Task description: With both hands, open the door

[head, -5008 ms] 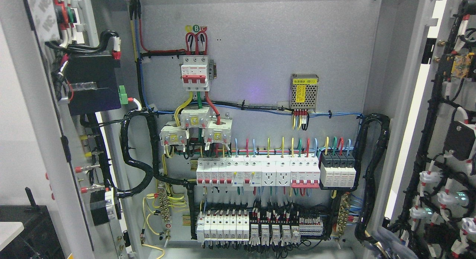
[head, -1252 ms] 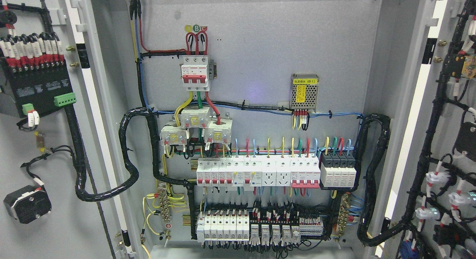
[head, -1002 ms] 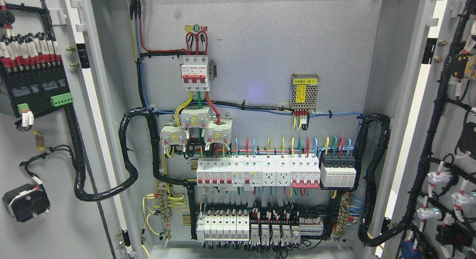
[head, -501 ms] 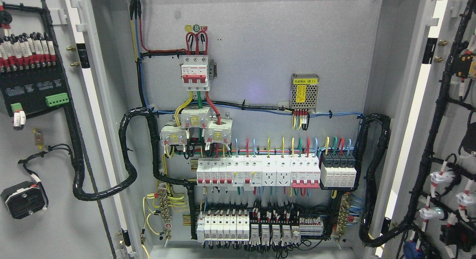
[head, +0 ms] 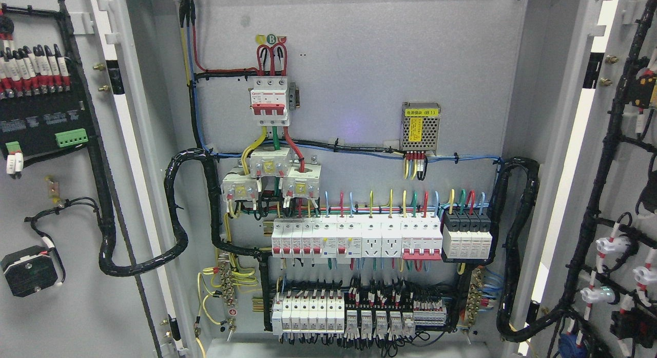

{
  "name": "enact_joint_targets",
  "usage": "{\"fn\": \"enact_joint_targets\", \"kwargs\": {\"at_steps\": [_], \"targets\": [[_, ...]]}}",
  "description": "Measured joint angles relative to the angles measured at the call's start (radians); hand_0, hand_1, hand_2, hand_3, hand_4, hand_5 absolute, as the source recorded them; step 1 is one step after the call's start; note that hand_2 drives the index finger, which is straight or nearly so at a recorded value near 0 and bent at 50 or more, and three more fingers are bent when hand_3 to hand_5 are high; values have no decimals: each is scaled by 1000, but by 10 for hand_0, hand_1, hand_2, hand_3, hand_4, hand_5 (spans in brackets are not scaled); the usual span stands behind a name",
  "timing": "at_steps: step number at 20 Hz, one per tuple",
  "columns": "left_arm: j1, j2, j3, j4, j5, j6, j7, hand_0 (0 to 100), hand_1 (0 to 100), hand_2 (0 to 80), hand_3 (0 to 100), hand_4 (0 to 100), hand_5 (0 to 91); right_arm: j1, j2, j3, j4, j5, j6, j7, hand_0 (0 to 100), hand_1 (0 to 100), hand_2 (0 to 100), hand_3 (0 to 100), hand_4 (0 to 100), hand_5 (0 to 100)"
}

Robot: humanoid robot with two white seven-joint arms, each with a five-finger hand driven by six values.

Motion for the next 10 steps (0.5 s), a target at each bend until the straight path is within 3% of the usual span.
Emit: {"fn": "enact_joint_targets", "kwargs": {"at_steps": [10], "targets": [[-2,7,2,28,1,55,0,0,0,0,0,0,0,24,0,-12,1,-22,-1,-2,383,0,0,0,0,0]]}}
